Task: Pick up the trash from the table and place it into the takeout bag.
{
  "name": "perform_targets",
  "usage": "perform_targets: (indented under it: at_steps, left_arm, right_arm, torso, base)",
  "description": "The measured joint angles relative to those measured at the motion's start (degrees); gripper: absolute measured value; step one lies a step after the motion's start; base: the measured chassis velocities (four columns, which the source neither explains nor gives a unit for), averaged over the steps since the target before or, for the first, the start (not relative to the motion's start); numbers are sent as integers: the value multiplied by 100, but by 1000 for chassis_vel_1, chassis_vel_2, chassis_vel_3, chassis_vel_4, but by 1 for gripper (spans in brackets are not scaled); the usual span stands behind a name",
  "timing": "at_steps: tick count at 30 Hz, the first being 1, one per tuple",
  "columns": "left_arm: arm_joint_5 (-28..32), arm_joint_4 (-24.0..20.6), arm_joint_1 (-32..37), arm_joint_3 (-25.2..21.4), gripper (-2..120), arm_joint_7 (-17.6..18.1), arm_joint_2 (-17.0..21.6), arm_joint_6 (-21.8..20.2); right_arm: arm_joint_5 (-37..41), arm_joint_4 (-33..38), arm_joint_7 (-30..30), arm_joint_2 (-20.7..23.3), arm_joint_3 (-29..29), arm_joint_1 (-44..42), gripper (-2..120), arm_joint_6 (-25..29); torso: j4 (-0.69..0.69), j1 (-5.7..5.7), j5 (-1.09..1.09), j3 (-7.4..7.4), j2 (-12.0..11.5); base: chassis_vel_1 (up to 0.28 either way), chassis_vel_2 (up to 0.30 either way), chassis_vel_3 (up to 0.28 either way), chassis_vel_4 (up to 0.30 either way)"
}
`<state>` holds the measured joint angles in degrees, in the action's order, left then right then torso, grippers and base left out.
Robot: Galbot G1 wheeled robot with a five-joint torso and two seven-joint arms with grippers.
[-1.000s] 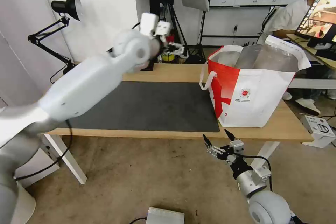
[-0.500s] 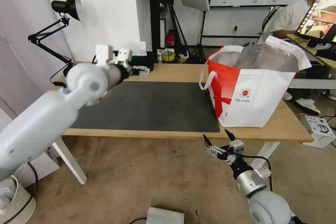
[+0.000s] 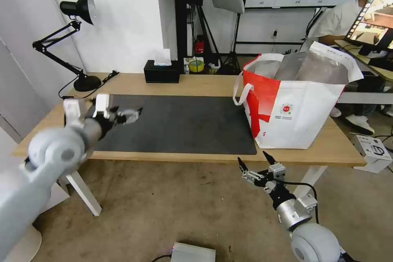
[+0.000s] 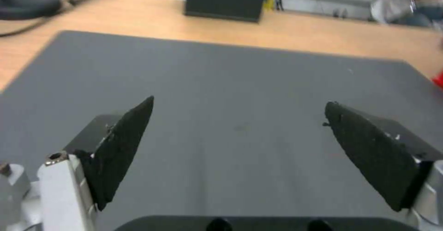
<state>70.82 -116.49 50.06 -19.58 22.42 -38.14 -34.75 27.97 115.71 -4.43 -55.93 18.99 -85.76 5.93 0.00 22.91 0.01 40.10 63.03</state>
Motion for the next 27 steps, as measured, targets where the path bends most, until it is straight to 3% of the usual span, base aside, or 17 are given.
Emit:
perform_targets:
  at_steps: [1,2,4,5,8,16,27]
  left_arm:
    - [0,0,0,0,100,0,0,0]
    - [-353,-106,694,-508,100,-138,-164,185]
    - [-1218,-136,1597,-1128,100,-562,-470,1066]
    - [-1218,-136,1597,-1128,100,-562,-470,1066]
    - [-2359,-21,2525,-1507,100,-1274,-970,2567]
    - [-2985,116,3406,-2050,100,-1867,-1427,3364]
    - [-3346,404,3848,-2259,100,-2223,-1872,3798]
  right_arm:
    - [0,0,0,0,0,0,100,0]
    - [0,0,0,0,0,0,100,0]
    - [0,0,0,0,0,0,100,0]
    - [0,0,0,0,0,0,100,0]
    - [0,0,0,0,0,0,100,0]
    - [0,0,0,0,0,0,100,0]
    - [0,0,0,0,0,0,100,0]
  torso:
    - [0,0,0,0,0]
    - [1,-1,-3,0,0]
    - [1,0,-1,0,0]
    - [1,0,-1,0,0]
    - [0,0,0,0,0]
    - [1,-1,-1,0,-1]
    - [1,0,-1,1,-1]
  base:
    - [0,0,0,0]
    - [0,0,0,0]
    - [0,0,0,0]
    - [0,0,0,0]
    - [0,0,0,0]
    - [0,0,0,0]
    - [0,0,0,0]
